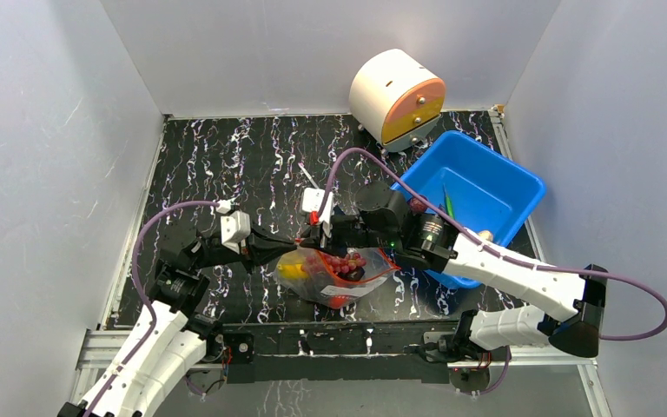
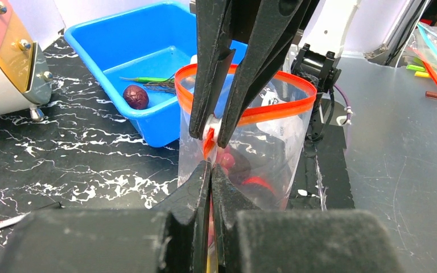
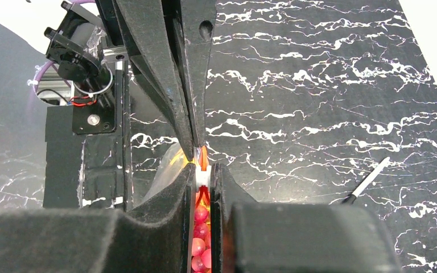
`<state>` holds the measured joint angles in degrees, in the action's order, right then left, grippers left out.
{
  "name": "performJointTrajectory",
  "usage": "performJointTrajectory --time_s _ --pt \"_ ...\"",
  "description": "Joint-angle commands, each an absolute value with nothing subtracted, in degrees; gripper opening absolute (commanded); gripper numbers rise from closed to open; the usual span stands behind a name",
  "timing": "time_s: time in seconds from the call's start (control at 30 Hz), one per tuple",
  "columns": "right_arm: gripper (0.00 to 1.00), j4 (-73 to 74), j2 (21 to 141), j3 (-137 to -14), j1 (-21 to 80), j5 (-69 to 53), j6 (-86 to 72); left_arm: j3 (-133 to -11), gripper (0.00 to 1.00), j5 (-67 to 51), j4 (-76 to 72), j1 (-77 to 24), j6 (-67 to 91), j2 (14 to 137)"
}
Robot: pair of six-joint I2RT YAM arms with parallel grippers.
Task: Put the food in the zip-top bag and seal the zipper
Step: Zip the zipper food storage bag at the center of the board.
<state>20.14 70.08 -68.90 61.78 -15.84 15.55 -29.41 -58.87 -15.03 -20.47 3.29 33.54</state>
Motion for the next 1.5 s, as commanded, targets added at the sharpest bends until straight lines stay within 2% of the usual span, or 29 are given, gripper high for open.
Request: performJointTrajectory --time_s 0.0,0.53,0.73,0.83,0.97,1.1,1.27,1.3,1.47 --pt "0.00 22.86 67.26 -69.94 61.26 -13.74 16.82 -29.60 0.00 -58.49 -17.54 -20.35 1.01 31.77" --pt "0.00 23.87 63.98 -67.57 61.17 -13.32 17.18 -30.84 0.00 -59.20 -17.56 -20.38 3.62 33.64" --pt "0.00 20.16 64.67 -67.63 61.15 -16.69 17.08 -33.83 0.47 -62.44 -11.20 -20.31 0.00 34.86" --pt "0.00 19.69 66.13 -68.38 61.17 -17.54 17.13 -33.84 0.57 -63.68 -10.30 -20.36 -0.61 34.92" --pt "0.00 19.90 67.97 -69.59 61.17 -18.80 17.09 -33.34 0.61 -65.18 -11.06 -20.37 -0.05 36.33" --pt "0.00 20.04 69.35 -70.51 61.17 -19.67 17.12 -33.23 0.58 -65.65 -13.43 -20.38 -0.28 37.88" --pt "0.00 19.97 70.77 -71.76 61.17 -20.89 16.89 -33.49 0.50 -67.50 -16.69 -20.33 0.87 39.98" --pt "0.00 19.95 70.95 -71.80 61.17 -21.13 16.83 -33.71 0.45 -67.93 -16.65 -20.38 0.69 40.54" --pt "0.00 20.98 71.19 -71.76 61.17 -21.01 17.07 -33.99 0.04 -66.97 -16.40 -20.36 0.07 40.86"
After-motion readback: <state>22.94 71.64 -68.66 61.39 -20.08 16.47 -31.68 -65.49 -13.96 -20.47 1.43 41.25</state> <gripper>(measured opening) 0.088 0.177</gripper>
